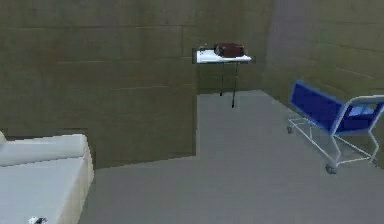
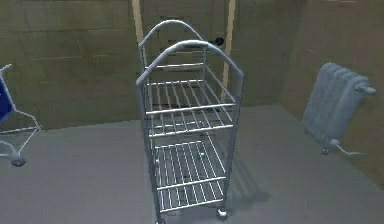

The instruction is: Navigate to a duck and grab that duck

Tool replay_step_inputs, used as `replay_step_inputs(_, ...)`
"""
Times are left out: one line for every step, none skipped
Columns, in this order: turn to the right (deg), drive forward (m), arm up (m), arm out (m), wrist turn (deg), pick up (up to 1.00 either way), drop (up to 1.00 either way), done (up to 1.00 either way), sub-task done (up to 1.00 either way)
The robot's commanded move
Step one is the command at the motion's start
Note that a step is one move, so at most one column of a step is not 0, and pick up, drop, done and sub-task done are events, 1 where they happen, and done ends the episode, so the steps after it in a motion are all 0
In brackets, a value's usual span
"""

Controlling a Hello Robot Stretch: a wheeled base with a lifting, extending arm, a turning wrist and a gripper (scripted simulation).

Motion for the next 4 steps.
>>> replay_step_inputs(0.0,0.20,0.00,0.00,0.0,0.00,0.00,0.00,0.00)
replay_step_inputs(21.0,0.00,0.00,0.00,0.0,0.00,0.00,0.00,0.00)
replay_step_inputs(0.0,1.00,0.00,0.00,0.0,0.00,0.00,0.00,0.00)
replay_step_inputs(0.0,0.80,0.00,0.00,0.0,0.00,0.00,0.00,0.00)
